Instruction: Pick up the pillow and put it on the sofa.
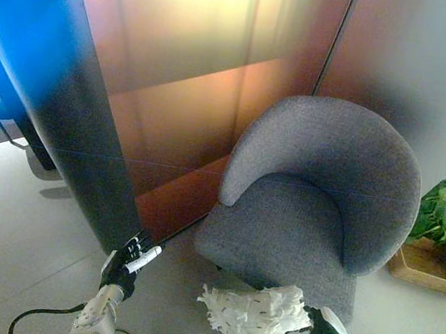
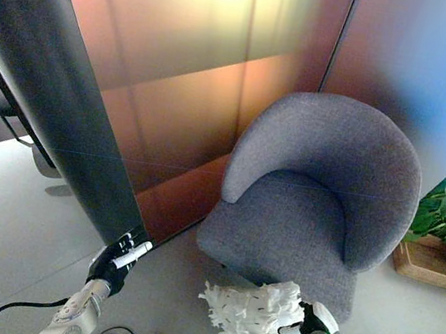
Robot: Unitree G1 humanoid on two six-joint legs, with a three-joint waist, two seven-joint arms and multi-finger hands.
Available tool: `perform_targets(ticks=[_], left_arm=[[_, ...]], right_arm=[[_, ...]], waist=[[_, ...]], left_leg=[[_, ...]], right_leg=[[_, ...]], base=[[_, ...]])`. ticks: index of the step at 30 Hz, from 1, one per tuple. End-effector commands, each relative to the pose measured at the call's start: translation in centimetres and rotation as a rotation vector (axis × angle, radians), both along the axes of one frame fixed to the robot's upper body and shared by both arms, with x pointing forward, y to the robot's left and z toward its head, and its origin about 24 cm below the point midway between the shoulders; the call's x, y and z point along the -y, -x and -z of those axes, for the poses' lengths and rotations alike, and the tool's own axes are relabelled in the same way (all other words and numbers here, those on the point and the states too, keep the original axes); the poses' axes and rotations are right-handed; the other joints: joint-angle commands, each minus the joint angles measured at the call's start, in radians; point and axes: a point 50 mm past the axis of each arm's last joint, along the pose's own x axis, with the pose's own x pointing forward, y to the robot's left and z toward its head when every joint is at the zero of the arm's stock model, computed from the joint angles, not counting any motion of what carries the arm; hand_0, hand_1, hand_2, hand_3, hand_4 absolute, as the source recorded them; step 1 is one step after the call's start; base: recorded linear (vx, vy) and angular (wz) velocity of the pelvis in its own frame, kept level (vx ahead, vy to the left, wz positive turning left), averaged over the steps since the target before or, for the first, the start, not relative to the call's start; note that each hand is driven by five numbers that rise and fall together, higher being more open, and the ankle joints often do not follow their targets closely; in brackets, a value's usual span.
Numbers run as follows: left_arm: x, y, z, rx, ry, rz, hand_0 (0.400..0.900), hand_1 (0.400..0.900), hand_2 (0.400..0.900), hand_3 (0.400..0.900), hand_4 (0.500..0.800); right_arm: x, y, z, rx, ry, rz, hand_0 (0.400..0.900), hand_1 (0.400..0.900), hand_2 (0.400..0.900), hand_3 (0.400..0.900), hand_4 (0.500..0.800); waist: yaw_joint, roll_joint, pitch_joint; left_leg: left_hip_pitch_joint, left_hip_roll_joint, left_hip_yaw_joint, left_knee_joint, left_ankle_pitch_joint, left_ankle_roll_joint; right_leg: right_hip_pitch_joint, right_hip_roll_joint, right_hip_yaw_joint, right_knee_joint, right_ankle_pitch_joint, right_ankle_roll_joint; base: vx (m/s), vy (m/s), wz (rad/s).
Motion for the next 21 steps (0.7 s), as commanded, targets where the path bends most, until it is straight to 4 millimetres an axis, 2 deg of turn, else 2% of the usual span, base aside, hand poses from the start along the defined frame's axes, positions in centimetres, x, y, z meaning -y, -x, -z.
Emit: perform_targets(ticks=[1,6,21], left_arm=[[-0.14,-4.27,-3.68,0.247,-0.05,0.041,0.9,0.9,0.9,0.9,0.8],[0.01,-4.28,-3.75,0.27,-0.013,0.038,0.9,0.9,0.9,0.9,0.8],[-0.44,-3.63,-3.26,0.215,-0.041,0.044,0.9,0.9,0.9,0.9,0.8]], right_arm=[[1.01,-4.74,-2.66,0.156,0.097,-0.033,0.9,0.9,0.9,0.9,0.8],[1.03,-4.65,-2.56,0.15,0.084,-0.025,0.9,0.9,0.9,0.9,0.8],[1.42,-4.5,-2.49,0.145,0.079,-0.001,0.9,0.9,0.9,0.9,0.8]], waist=[[0.014,-0.018,0.015],[0.014,-0.017,0.015],[0.021,-0.018,0.033]], left_leg=[[0.041,0.078,-0.034,0.009,-0.034,-0.034],[0.042,0.077,-0.034,0.009,-0.036,-0.034],[0.037,0.069,-0.044,0.056,-0.063,-0.025]], right_leg=[[0.018,-0.124,-0.01,0.025,-0.002,0.114],[0.017,-0.124,-0.009,0.027,-0.002,0.114],[0.011,-0.131,0.02,0.034,-0.003,0.115]], base=[[0.0,0.0,0.0],[0.0,0.0,0.0],[0.0,0.0,0.0]])
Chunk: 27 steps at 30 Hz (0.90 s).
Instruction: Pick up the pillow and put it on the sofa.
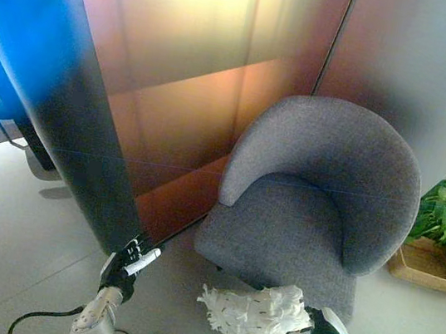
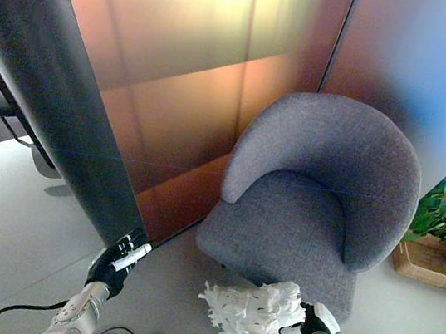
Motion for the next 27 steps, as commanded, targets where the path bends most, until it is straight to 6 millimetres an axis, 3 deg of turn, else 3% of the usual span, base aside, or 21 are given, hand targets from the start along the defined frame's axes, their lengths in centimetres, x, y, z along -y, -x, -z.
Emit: perform_targets(ticks=[1,12,14,18,22,27], left_arm=[[-0.3,-4.0,-3.6,0.218,-0.045,0.042,0.9,0.9,0.9,0.9,0.8],[0.1,-4.4,-4.1,0.235,-0.042,0.06,0.9,0.9,0.9,0.9,0.8],[0.4,-5.0,-4.5,0.257,-0.038,0.064,0.9,0.9,0.9,0.9,0.8],[1.0,-7.4,-6.4,0.345,-0.026,0.075,0.9,0.9,0.9,0.9,0.8],[1.7,-9.6,-8.5,0.434,-0.008,0.071,0.9,0.9,0.9,0.9,0.8],[2.2,-10.4,-9.5,0.478,0.001,0.066,0.9,0.9,0.9,0.9,0.8]], right_arm=[[1.4,-4.5,-2.5,0.147,0.08,-0.009,0.9,0.9,0.9,0.9,0.8],[1.7,-5.1,-2.8,0.164,0.103,0.004,0.9,0.9,0.9,0.9,0.8],[1.8,-5.9,-3.2,0.187,0.11,0.01,0.9,0.9,0.9,0.9,0.8],[2.2,-9.5,-5.6,0.285,0.128,0.045,0.9,0.9,0.9,0.9,0.8],[2.8,-13.2,-9.0,0.387,0.17,0.059,0.9,0.9,0.9,0.9,0.8],[3.2,-14.6,-10.7,0.457,0.217,0.076,0.9,0.9,0.9,0.9,0.8]], waist=[[0.021,-0.017,0.035],[0.025,-0.008,0.07],[0.026,-0.005,0.09],[0.03,0.009,0.166],[0.028,0.027,0.237],[0.025,0.034,0.269]], left_leg=[[0.037,0.07,-0.05,0.055,-0.063,-0.024],[0.017,0.071,-0.058,0.064,-0.065,-0.027],[-0.001,0.071,-0.061,0.073,-0.066,-0.027],[-0.055,0.066,-0.07,0.092,-0.064,-0.027],[-0.11,0.058,-0.081,0.099,-0.055,-0.028],[-0.143,0.052,-0.085,0.102,-0.048,-0.028]], right_leg=[[0.012,-0.131,0.014,0.033,-0.002,0.115],[-0.021,-0.135,0.023,0.045,0.003,0.121],[-0.04,-0.138,0.028,0.053,0.005,0.122],[-0.095,-0.144,0.04,0.074,0.011,0.122],[-0.145,-0.146,0.049,0.08,0.02,0.12],[-0.172,-0.147,0.054,0.083,0.025,0.119]], base=[[0.0,0.0,0.0],[-0.01,-0.001,0.0],[-0.11,-0.012,0.0],[-0.22,-0.006,0.0],[-0.23,0.017,-0.01],[-0.1,0.009,0.0]])
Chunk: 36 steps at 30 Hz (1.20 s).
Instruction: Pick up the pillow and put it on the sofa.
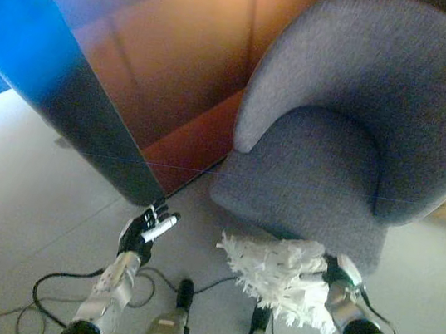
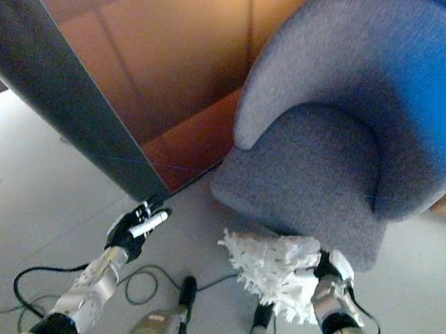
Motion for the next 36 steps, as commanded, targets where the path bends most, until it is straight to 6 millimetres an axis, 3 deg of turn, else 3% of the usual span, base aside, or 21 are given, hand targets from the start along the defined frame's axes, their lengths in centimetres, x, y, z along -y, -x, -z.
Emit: perform_targets(ticks=[1,6,17,36], left_arm=[[0.0,-3.1,-5.1,0.266,-0.012,0.015,0.9,0.9,0.9,0.9,0.8],[0.2,-3.2,-5.5,0.286,-0.008,0.027,0.9,0.9,0.9,0.9,0.8],[1.2,-4.9,-7.8,0.377,0.003,0.044,0.9,0.9,0.9,0.9,0.8],[2.3,-6.2,-10.9,0.502,0.008,0.058,0.9,0.9,0.9,0.9,0.8]], right_arm=[[2.0,-3.1,-4.1,0.146,0.14,0.016,0.9,0.9,0.9,0.9,0.8],[2.3,-3.5,-4.7,0.159,0.134,0.022,0.9,0.9,0.9,0.9,0.8],[2.6,-6.2,-8.1,0.214,0.137,0.047,0.9,0.9,0.9,0.9,0.8],[3.4,-8.5,-12.0,0.237,0.14,0.029,0.9,0.9,0.9,0.9,0.8]], waist=[[0.025,-0.053,0.014],[0.028,-0.05,0.033],[0.033,-0.03,0.104],[0.033,-0.007,0.176]], left_leg=[[-0.027,0.05,-0.088,0.094,-0.089,-0.032],[-0.043,0.045,-0.091,0.105,-0.089,-0.032],[-0.11,0.034,-0.091,0.131,-0.083,-0.035],[-0.166,0.023,-0.088,0.133,-0.068,-0.038]], right_leg=[[-0.052,-0.15,0.048,0.082,-0.015,0.124],[-0.063,-0.156,0.043,0.092,-0.017,0.125],[-0.12,-0.156,0.052,0.094,-0.004,0.121],[-0.193,-0.152,0.054,0.093,0.022,0.118]], base=[[-0.04,-0.001,0.03],[-0.04,-0.004,0.05],[-0.08,0.005,0.02],[-0.04,-0.001,0.03]])
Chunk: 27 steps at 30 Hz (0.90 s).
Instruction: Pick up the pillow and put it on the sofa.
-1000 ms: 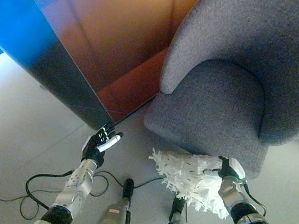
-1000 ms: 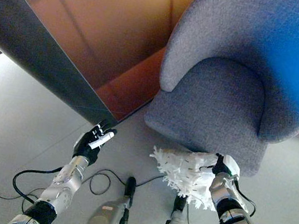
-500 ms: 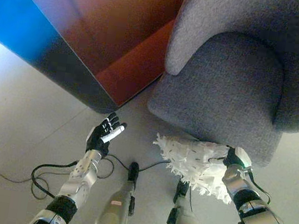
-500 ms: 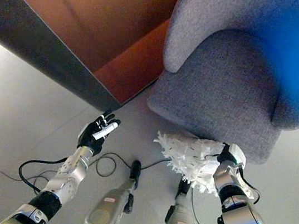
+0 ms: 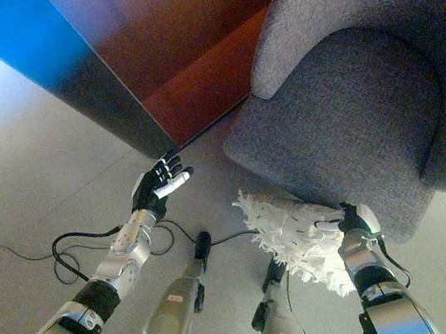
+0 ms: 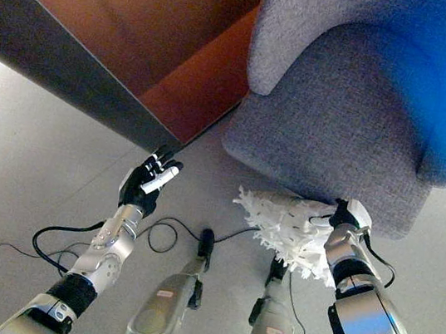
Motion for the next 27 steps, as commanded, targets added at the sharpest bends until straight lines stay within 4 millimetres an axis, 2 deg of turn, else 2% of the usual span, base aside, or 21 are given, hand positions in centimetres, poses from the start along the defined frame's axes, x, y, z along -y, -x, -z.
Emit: perform_targets(ticks=[1,10,11,12,27], left_arm=[[0.19,-1.36,-5.49,0.274,-0.011,0.03,0.9,0.9,0.9,0.9,0.8],[0.51,-1.59,-6.04,0.294,-0.012,0.036,0.9,0.9,0.9,0.9,0.8],[0.57,-1.57,-6.02,0.294,-0.014,0.037,0.9,0.9,0.9,0.9,0.8],[0.6,-1.55,-6.04,0.295,-0.015,0.037,0.9,0.9,0.9,0.9,0.8],[0.58,-1.55,-6.06,0.293,-0.013,0.041,0.9,0.9,0.9,0.9,0.8]], right_arm=[[2.01,-2.2,-4.93,0.084,0.126,0.003,0.9,0.9,0.9,0.9,0.8],[2.36,-2.3,-5.25,0.001,0.144,-0.002,0.9,0.9,0.9,0.9,0.8],[2.39,-2.27,-5.21,0.003,0.147,-0.001,0.625,0.625,0.625,0.625,0.635],[2.41,-2.27,-5.23,0.003,0.148,0.0,0.4,0.4,0.4,0.4,0.5],[3.0,-2.14,-5.54,0.002,0.146,0.013,0.4,0.4,0.4,0.4,0.5]], waist=[[0.027,-0.044,0.024],[0.028,-0.043,0.03],[0.028,-0.044,0.03],[0.028,-0.044,0.03],[0.021,-0.042,0.03]], left_leg=[[-0.053,0.026,-0.072,0.129,-0.081,-0.033],[-0.058,0.019,-0.069,0.121,-0.08,-0.032],[-0.057,0.018,-0.069,0.12,-0.081,-0.032],[-0.057,0.018,-0.069,0.121,-0.081,-0.032],[-0.036,0.015,-0.06,0.114,-0.085,-0.029]], right_leg=[[-0.091,-0.151,0.071,0.092,0.018,0.119],[-0.108,-0.15,0.069,0.091,0.024,0.117],[-0.107,-0.15,0.068,0.09,0.024,0.116],[-0.108,-0.15,0.068,0.091,0.024,0.117],[-0.101,-0.154,0.066,0.094,0.028,0.119]], base=[[-0.04,-0.001,0.02],[0.0,-0.001,0.01],[0.0,0.0,0.0],[0.0,0.0,0.0],[0.0,0.0,0.0]])
